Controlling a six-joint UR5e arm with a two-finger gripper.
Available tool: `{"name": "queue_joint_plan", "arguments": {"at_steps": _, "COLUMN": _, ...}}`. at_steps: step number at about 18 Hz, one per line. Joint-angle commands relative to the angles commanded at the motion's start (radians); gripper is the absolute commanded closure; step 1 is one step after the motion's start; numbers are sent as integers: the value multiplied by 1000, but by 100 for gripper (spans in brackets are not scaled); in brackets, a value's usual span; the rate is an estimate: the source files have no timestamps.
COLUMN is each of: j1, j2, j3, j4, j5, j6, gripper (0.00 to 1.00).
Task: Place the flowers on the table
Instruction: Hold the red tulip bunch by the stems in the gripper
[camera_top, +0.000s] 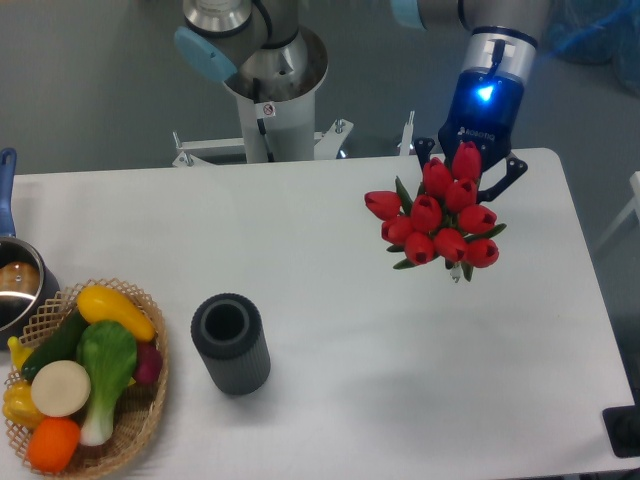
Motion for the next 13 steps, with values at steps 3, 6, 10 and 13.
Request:
{"name": "queue_joint_plan", "arguments": {"at_steps": 3, "j1": 0, "j2": 0, "j3": 0, "j4": 0, "j5": 3, "j6": 0, "gripper": 74}}
{"name": "queue_joint_plan", "arguments": {"at_steps": 6, "j1": -2, "j2": 2, "j3": 2, "j4": -2, "j5": 34, "j6": -2, "gripper": 74}}
{"name": "queue_joint_plan", "arguments": {"at_steps": 10, "j1": -21, "j2": 15, "j3": 6, "j4": -8, "j5": 247, "j6": -2, "gripper": 74}}
{"name": "queue_joint_plan", "arguments": {"at_steps": 13, "j1": -54, "j2": 25, "j3": 8, "j4": -12, "j5": 383, "j6": -15, "gripper": 74}}
